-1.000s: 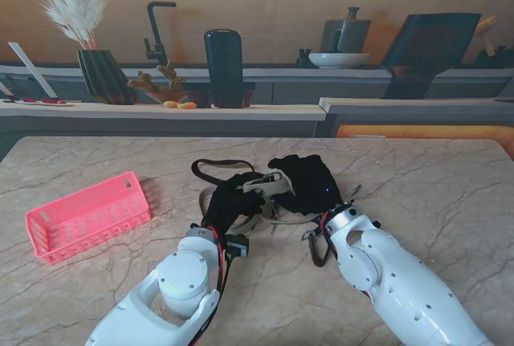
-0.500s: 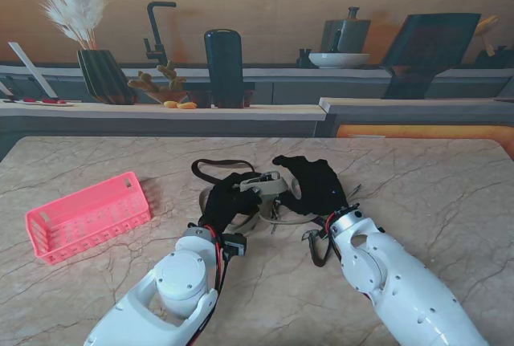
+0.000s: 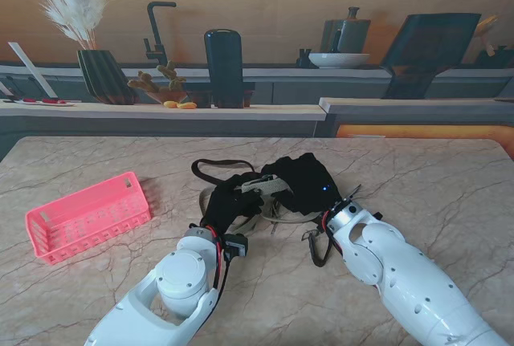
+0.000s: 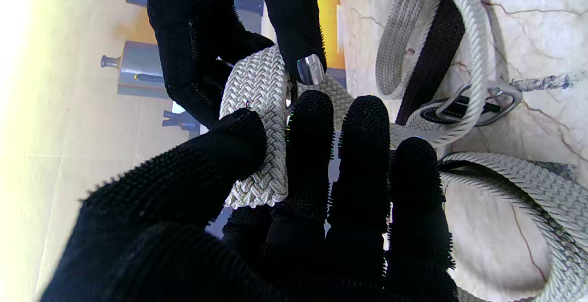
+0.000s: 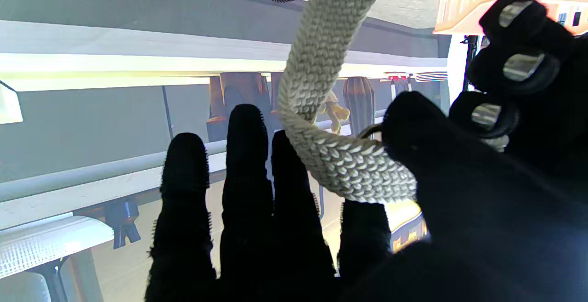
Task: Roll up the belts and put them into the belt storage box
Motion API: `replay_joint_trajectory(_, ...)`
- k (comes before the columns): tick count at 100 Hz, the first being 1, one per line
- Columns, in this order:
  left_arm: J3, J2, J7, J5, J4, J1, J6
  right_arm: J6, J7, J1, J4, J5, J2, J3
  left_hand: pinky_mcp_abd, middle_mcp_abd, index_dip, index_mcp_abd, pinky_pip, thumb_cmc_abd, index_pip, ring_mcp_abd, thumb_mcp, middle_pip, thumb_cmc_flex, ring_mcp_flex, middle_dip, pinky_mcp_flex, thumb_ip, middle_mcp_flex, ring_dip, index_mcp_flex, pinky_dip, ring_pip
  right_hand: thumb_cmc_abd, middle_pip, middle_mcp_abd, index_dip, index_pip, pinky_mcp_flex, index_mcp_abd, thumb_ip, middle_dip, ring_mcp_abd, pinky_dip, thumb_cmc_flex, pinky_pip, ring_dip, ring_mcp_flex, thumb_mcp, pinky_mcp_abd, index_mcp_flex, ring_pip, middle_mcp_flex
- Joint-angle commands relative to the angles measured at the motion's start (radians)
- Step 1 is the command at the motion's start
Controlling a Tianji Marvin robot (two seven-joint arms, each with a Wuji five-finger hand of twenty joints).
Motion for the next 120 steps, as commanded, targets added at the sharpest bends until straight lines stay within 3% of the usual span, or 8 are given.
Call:
replay_joint_trajectory(1,0.000,-0.003,-0.010,-0.009,-0.008,0.008,0.003,-0.009,-0.001,0.002,-0.006,-0.004,0.001,0.002,0.017,-0.007,0.016,-0.065,0.036,0.008,0.094,-0.021,0.046,0.045,0.026,0.034,-0.008,0.017,0.022,0.020,-0.001,0.037,0.016,0.017,0.075,0.013,-0.022,-0.097,0.115,0.017,-0.066,-0.038,0.000,-0.021,-0.036,0.106,0.038,0.015,0.046,-0.020,-0.012,0.062,0.014,0.079)
replay_joint_trajectory(19,-0.002,0.001,-0.035,-0.033,-0.009,0.009,0.008,-0.039,0.019,0.003,-0.009,-0.003,0.005,0.011,0.022,-0.002,0.006,-0.060,0.035,0.002,0.087,-0.015,0.051,0.042,0.022,0.039,-0.012,0.020,0.022,0.025,-0.003,0.046,0.015,0.016,0.135,-0.004,-0.039,-0.189,0.254,0.057,-0.145,-0.052,0.010,-0.039,-0.044,0.188,0.054,0.036,0.137,-0.055,-0.018,0.158,0.036,0.246)
replay_joint_trajectory(38,-0.006,0.011,-0.086,-0.062,-0.006,0.004,0.021,-0.087,0.102,-0.003,-0.030,0.044,0.002,0.036,0.033,0.007,-0.016,-0.056,0.028,-0.009,0.067,-0.003,0.040,0.024,0.024,0.039,-0.024,0.018,0.016,0.034,-0.006,0.069,0.013,0.006,0.128,-0.017,-0.068,-0.178,0.270,0.076,-0.191,-0.056,0.055,-0.056,-0.041,0.194,0.049,0.085,0.195,-0.003,-0.020,0.265,0.079,0.359)
replay_joint_trajectory(50,-0.014,0.020,-0.126,-0.084,-0.005,0.002,0.029,-0.114,0.198,-0.018,-0.055,0.116,-0.004,0.067,0.040,0.017,-0.039,-0.051,0.025,-0.022,0.045,0.009,0.008,0.005,0.032,0.040,-0.032,0.016,0.005,0.044,-0.010,0.093,0.012,-0.004,0.119,0.000,-0.075,-0.155,0.265,0.079,-0.204,-0.055,0.097,-0.062,-0.034,0.189,0.030,0.125,0.196,0.037,-0.021,0.303,0.117,0.371)
replay_joint_trajectory(65,-0.018,0.030,-0.165,-0.077,0.001,-0.005,0.035,-0.134,0.373,-0.038,-0.099,0.251,-0.005,0.110,0.051,0.021,-0.062,-0.057,0.020,-0.036,0.028,0.014,-0.034,-0.008,0.043,0.046,-0.034,0.018,-0.002,0.055,-0.013,0.123,0.010,-0.012,0.108,0.020,-0.069,-0.073,0.260,0.071,-0.221,-0.060,0.154,-0.056,0.001,0.194,-0.011,0.177,0.166,0.087,-0.017,0.357,0.148,0.359)
replay_joint_trajectory(90,-0.029,0.064,-0.300,-0.053,0.014,-0.025,0.066,-0.137,0.651,-0.045,-0.168,0.400,0.025,0.160,0.057,0.040,-0.088,-0.048,-0.003,-0.030,-0.022,0.034,-0.108,-0.016,0.034,0.018,-0.037,-0.010,0.004,0.028,-0.005,0.149,0.005,-0.031,0.126,0.041,-0.068,0.100,0.243,0.052,-0.250,-0.050,0.250,-0.059,0.053,0.217,-0.078,0.212,0.096,0.090,-0.025,0.388,0.130,0.288)
replay_joint_trajectory(109,-0.033,0.095,-0.408,-0.009,0.029,-0.044,0.072,-0.117,0.798,-0.034,-0.194,0.486,0.046,0.169,0.058,0.051,-0.031,-0.051,-0.039,-0.020,-0.093,0.046,-0.227,0.001,0.001,-0.049,-0.045,-0.071,0.013,-0.062,0.030,0.104,0.003,-0.055,0.126,0.052,-0.056,0.269,0.226,0.040,-0.255,-0.024,0.319,-0.052,0.095,0.218,-0.122,0.250,0.067,0.115,-0.025,0.411,0.108,0.265)
replay_joint_trajectory(120,-0.036,0.114,-0.458,0.046,0.033,-0.054,0.075,-0.104,0.873,-0.025,-0.205,0.523,0.058,0.171,0.065,0.059,-0.025,-0.044,-0.048,0.007,-0.122,0.057,-0.292,0.007,-0.018,-0.061,-0.074,-0.083,0.013,-0.077,0.033,0.099,0.003,-0.065,0.121,0.059,-0.051,0.293,0.235,0.034,-0.254,-0.011,0.333,-0.047,0.098,0.219,-0.130,0.252,0.058,0.121,-0.025,0.413,0.103,0.260)
